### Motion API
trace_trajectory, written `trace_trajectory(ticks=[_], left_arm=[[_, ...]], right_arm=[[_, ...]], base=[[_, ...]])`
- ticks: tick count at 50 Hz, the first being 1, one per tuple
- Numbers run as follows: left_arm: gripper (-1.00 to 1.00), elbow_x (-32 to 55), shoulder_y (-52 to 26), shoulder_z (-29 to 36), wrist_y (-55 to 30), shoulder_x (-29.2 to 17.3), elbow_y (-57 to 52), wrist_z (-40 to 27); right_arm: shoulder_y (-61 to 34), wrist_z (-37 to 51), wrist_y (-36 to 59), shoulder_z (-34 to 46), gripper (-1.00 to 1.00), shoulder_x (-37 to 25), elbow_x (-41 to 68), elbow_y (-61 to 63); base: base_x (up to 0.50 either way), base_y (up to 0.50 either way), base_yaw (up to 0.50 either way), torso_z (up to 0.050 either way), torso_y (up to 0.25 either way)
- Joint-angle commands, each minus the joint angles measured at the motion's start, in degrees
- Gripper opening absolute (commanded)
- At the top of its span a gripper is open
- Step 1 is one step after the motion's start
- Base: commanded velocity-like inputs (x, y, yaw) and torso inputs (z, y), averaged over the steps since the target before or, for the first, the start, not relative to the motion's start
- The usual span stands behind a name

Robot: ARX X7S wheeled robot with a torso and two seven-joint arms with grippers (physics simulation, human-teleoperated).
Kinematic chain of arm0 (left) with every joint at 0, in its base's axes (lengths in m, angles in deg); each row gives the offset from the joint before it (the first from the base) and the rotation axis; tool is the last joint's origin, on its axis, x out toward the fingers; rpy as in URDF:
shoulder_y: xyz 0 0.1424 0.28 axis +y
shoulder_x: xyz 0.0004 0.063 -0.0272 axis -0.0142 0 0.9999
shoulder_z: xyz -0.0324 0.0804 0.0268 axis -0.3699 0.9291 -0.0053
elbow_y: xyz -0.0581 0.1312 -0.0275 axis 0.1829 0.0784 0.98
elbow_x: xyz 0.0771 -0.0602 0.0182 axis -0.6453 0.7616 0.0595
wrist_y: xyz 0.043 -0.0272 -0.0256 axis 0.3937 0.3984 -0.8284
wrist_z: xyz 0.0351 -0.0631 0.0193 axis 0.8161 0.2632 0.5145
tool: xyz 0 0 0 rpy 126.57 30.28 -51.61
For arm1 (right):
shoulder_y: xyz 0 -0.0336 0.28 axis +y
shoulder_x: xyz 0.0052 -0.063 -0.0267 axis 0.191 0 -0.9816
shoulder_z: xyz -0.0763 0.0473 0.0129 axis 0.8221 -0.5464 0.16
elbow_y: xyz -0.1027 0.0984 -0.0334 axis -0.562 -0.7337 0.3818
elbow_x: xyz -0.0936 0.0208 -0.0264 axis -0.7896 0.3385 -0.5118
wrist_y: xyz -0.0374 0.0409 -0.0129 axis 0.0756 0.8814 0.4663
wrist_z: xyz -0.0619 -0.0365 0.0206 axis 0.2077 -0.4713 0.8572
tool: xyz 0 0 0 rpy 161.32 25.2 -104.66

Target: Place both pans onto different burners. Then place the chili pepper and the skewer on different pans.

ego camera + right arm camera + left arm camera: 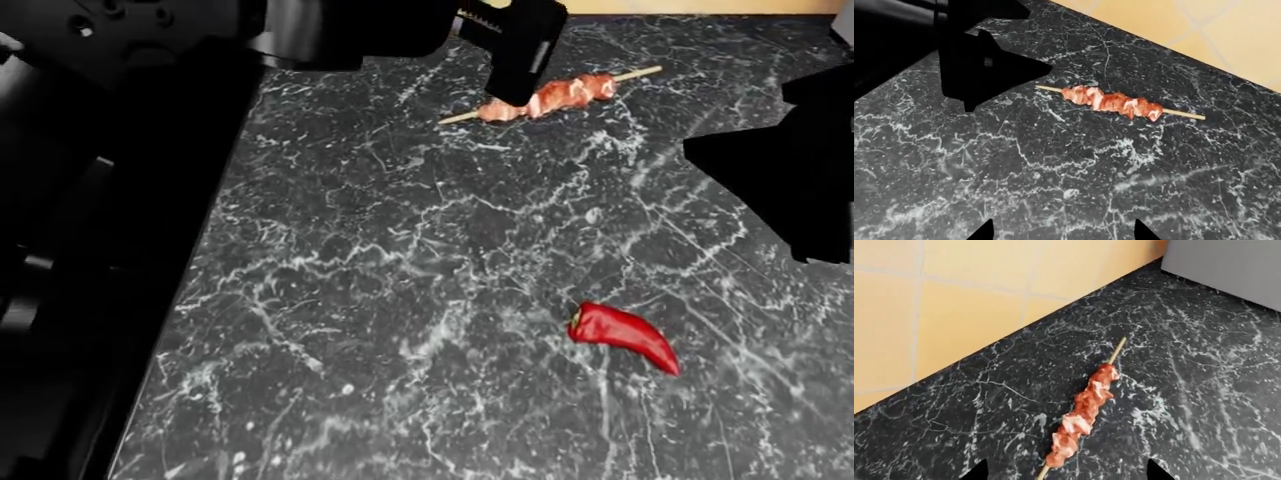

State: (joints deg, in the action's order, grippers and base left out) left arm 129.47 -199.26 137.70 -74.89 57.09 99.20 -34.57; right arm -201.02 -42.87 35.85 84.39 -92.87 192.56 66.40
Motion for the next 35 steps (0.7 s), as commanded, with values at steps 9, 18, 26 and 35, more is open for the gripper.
trace_trajectory(ticks=[9,18,26,35], left_arm=[[1.0,-6.6,-1.5,3.3,-1.0,2.7,2.8,6.1],[1.0,-6.8,-1.9,3.4,-0.7,3.0,3.4,6.3],[1.0,-6.8,-1.9,3.5,-0.6,3.0,3.3,6.3],[1.0,-6.2,-1.9,3.1,-0.8,2.8,2.5,5.8]], right_arm=[[-3.2,-1.0,1.7,1.8,1.0,-0.5,2.8,0.2],[-12.9,1.3,4.4,1.0,1.0,-0.1,5.8,-5.1],[-12.9,3.9,4.5,0.1,1.0,-0.2,7.9,-5.1],[-12.9,5.1,4.5,0.0,1.0,-0.2,8.9,-5.1]], base=[[0.0,0.0,0.0,0.0,-0.188],[0.0,0.0,0.0,0.0,-0.188],[0.0,0.0,0.0,0.0,-0.188],[0.0,0.0,0.0,0.0,-0.188]])
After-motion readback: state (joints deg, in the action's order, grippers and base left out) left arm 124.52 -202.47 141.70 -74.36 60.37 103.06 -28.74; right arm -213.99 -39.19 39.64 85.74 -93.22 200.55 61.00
